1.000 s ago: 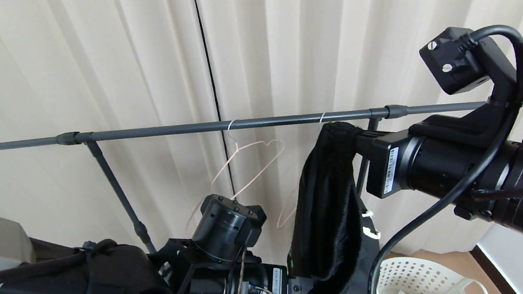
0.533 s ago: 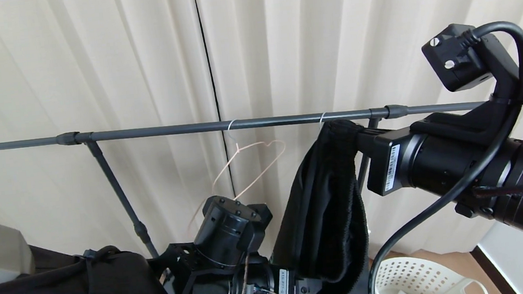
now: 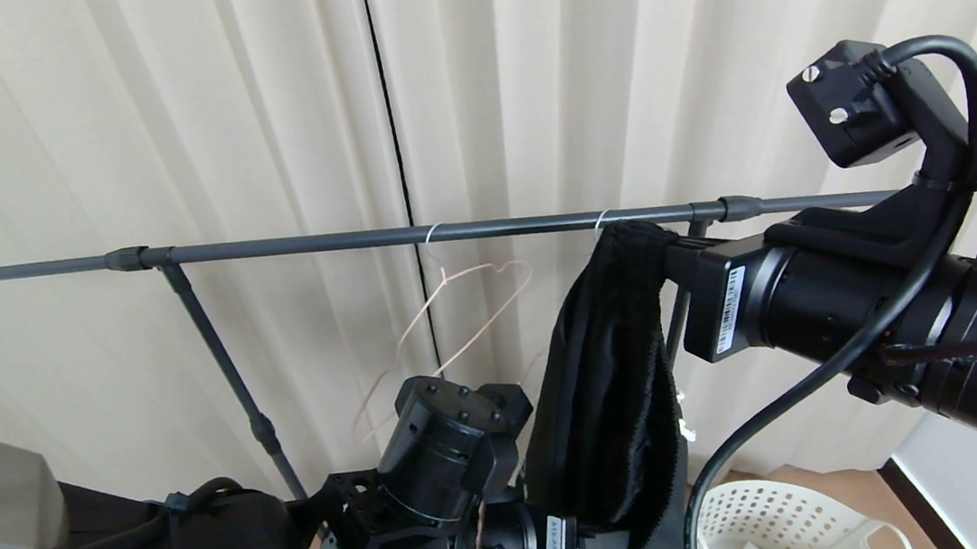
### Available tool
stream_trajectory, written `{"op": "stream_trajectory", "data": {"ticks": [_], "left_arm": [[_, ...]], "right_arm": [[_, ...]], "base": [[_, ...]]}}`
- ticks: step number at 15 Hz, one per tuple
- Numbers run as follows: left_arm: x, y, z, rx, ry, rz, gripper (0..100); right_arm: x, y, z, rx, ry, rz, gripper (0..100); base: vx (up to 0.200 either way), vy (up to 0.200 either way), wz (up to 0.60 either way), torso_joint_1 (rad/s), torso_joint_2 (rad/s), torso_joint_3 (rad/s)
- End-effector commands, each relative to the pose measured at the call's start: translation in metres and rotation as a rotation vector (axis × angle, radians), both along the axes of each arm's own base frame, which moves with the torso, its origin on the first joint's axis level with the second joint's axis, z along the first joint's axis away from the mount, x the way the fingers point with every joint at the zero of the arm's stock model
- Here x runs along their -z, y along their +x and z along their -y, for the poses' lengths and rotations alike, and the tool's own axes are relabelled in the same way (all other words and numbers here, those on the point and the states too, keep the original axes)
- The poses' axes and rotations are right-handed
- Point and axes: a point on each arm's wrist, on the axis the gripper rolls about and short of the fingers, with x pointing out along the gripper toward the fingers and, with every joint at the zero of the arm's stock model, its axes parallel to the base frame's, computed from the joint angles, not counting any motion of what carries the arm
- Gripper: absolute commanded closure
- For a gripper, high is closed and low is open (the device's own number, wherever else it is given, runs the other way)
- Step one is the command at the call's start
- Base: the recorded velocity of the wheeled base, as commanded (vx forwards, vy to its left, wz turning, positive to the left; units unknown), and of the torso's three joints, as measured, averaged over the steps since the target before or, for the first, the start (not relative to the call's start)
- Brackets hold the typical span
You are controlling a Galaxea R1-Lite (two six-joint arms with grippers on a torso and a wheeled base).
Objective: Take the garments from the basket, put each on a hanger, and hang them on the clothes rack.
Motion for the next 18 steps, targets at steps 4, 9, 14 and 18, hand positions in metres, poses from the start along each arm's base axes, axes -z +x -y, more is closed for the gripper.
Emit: {"op": "stream_trajectory", "data": {"ticks": [4,9,14,18], "left_arm": [[0.01,0.006,0.002,-0.023,0.022,-0.01,0],[0.017,0.015,-0.004,-0.056,0.038,-0.024,0],[0.026,0.008,-0.013,-0.077,0.085,-0.04,100],[0.0,0.009,-0.02,-0.127,0.04,0.036,100]], "right_arm": [[-0.003,-0.003,0.004,-0.001,0.009,0.007,100],[-0.01,-0.009,0.013,0.004,0.034,0.027,100],[-0.018,-0.013,0.033,0.044,0.06,0.051,100],[-0.005,-0.017,0.054,0.1,-0.003,0.034,100]], "base": [[0.0,0.0,0.0,0.0,0.0,0.0],[0.0,0.0,0.0,0.0,0.0,0.0],[0.0,0.0,0.0,0.0,0.0,0.0],[0.0,0.0,0.0,0.0,0.0,0.0]]}}
